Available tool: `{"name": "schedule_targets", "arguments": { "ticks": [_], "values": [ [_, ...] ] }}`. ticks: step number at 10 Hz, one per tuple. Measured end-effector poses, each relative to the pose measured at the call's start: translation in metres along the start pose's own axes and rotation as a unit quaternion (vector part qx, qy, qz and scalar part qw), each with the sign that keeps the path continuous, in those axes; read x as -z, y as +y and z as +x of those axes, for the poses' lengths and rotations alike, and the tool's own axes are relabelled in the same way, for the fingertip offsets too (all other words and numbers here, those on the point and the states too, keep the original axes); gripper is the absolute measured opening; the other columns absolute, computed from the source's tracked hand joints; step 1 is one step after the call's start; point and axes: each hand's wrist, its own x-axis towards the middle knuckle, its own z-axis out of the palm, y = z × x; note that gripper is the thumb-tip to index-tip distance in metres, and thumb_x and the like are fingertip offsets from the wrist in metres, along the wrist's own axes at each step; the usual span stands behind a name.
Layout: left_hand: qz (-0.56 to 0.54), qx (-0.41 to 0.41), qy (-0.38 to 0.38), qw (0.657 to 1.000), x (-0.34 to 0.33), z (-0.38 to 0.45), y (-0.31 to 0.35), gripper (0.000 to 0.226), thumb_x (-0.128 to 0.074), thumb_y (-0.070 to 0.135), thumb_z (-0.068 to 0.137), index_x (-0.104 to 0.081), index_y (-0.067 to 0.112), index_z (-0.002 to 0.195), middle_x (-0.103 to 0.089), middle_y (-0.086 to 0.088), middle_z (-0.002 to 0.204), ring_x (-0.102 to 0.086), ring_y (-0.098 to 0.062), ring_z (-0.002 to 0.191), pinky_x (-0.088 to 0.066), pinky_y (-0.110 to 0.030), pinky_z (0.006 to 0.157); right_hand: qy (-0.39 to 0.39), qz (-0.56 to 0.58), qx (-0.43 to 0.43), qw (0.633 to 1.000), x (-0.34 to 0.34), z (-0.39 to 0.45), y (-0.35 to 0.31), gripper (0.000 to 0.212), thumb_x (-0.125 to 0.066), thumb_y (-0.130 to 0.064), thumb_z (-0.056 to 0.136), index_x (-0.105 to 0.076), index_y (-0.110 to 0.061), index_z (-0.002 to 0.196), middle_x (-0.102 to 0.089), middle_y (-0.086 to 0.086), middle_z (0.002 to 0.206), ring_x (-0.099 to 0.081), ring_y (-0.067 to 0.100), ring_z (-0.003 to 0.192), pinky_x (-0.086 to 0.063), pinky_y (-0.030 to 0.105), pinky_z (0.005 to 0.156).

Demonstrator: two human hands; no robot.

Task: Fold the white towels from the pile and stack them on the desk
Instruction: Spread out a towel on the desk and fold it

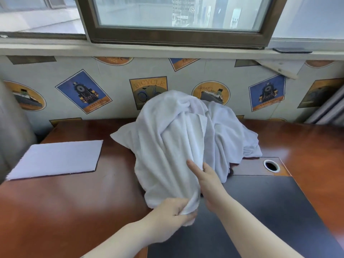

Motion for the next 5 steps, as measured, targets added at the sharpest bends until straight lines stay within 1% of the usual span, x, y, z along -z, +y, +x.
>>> {"name": "schedule_targets", "arguments": {
  "ticks": [1,2,3,4,5],
  "values": [
    [0.088,0.123,-0.105,0.983,-0.026,-0.018,-0.003,0.034,-0.053,0.048,0.076,-0.054,0.026,0.05,-0.05,0.011,0.047,-0.046,-0.003,0.05,-0.036,-0.016,0.052,0.011,0.087,-0.024,0.996,0.014,-0.019,0.015,0.03,-0.069,-0.021,0.089,-0.066,-0.013,0.118,-0.074,0.001,0.11,-0.069,0.021,0.102,-0.054,0.041,0.092],
    [0.106,0.223,-0.108,0.963,-0.037,-0.031,-0.012,0.031,-0.063,0.049,0.066,-0.055,0.022,0.053,-0.052,0.008,0.049,-0.049,-0.01,0.05,-0.036,-0.019,0.048,0.007,0.181,-0.06,0.982,0.033,-0.042,0.031,0.015,-0.06,-0.012,0.076,-0.061,-0.005,0.09,-0.064,0.01,0.093,-0.061,0.025,0.077,-0.051,0.031,0.066],
    [0.035,0.201,-0.053,0.978,-0.033,-0.045,-0.012,0.03,-0.067,0.048,0.064,-0.055,0.022,0.067,-0.053,-0.001,0.067,-0.05,-0.013,0.064,-0.038,-0.025,0.059,-0.014,0.148,-0.022,0.989,0.053,-0.072,0.037,0.022,-0.055,-0.023,0.066,-0.065,-0.012,0.084,-0.06,0.008,0.081,-0.055,0.024,0.069,-0.043,0.03,0.058],
    [-0.1,0.11,0.203,0.968,-0.028,-0.047,-0.003,0.034,-0.067,0.044,0.07,-0.065,0.012,0.083,-0.067,-0.005,0.081,-0.063,-0.018,0.08,-0.048,-0.041,0.081,-0.081,-0.058,0.075,0.992,0.054,-0.1,0.055,0.027,-0.064,-0.029,0.071,-0.072,-0.009,0.088,-0.067,-0.004,0.084,-0.059,0.013,0.078,-0.045,0.027,0.069],
    [-0.08,0.051,0.419,0.903,-0.026,-0.033,0.014,0.027,-0.074,0.044,0.073,-0.063,0.028,0.092,-0.063,0.01,0.097,-0.059,-0.005,0.093,-0.045,-0.031,0.083,-0.232,-0.248,0.116,0.933,0.049,-0.131,0.081,0.021,-0.068,-0.034,0.076,-0.062,-0.016,0.084,-0.057,-0.004,0.088,-0.051,0.008,0.083,-0.041,0.029,0.075]
  ]
}}
